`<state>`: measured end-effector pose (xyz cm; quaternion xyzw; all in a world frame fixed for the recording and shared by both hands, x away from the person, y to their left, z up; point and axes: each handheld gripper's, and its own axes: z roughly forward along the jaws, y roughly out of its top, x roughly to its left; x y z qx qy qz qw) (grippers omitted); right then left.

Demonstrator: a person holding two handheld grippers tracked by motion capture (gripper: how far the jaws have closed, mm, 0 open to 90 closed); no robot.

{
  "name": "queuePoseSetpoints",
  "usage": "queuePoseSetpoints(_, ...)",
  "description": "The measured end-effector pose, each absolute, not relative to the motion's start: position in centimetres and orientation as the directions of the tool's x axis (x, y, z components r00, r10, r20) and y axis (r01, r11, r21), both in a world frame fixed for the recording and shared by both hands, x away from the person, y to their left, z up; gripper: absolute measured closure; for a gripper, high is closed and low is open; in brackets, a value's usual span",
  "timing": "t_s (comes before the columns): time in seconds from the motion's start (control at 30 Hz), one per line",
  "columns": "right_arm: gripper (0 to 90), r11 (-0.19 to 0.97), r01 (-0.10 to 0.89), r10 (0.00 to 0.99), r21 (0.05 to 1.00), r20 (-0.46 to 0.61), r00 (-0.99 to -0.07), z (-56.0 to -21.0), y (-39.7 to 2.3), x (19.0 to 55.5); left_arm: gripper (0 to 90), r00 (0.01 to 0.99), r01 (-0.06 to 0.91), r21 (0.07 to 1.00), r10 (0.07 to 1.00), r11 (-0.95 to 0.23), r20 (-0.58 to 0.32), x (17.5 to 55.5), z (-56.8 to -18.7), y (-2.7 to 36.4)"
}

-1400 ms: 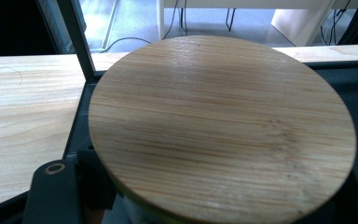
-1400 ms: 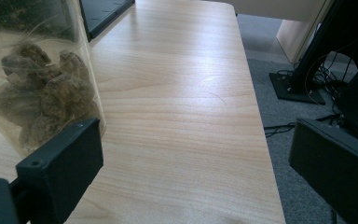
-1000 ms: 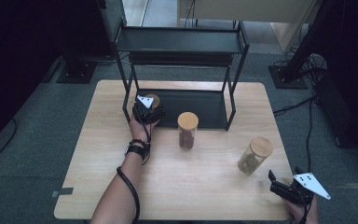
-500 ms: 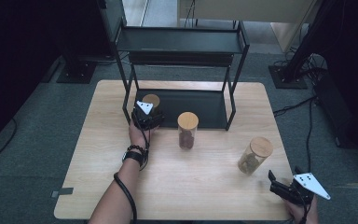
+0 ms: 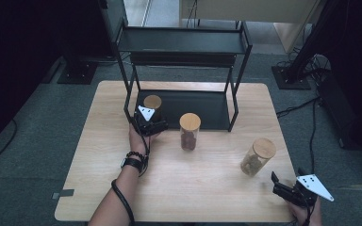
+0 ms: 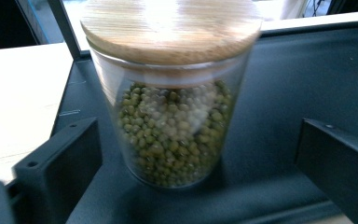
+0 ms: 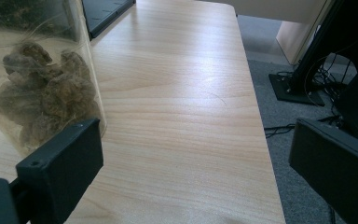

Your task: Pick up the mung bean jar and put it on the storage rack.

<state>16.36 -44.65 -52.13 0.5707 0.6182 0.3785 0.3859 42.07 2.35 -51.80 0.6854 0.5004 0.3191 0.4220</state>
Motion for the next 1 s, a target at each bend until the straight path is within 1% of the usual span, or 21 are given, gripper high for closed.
queuePoseSetpoints(0.47, 2.7, 0.066, 0.412, 0.997, 0.909, -0.05, -0.05, -52.1, -44.6, 16.4, 0.0, 0.291, 0.422, 0.9, 0.957, -0.112, -0.017, 40.7, -51.8, 3.4)
queuePoseSetpoints(1.0, 2.7, 0.072, 0.415, 0.997, 0.907, -0.057, -0.049, -52.1, -44.5, 16.4, 0.0, 0.296, 0.419, 0.901, 0.955, -0.111, -0.02, 38.9, -51.8, 3.9)
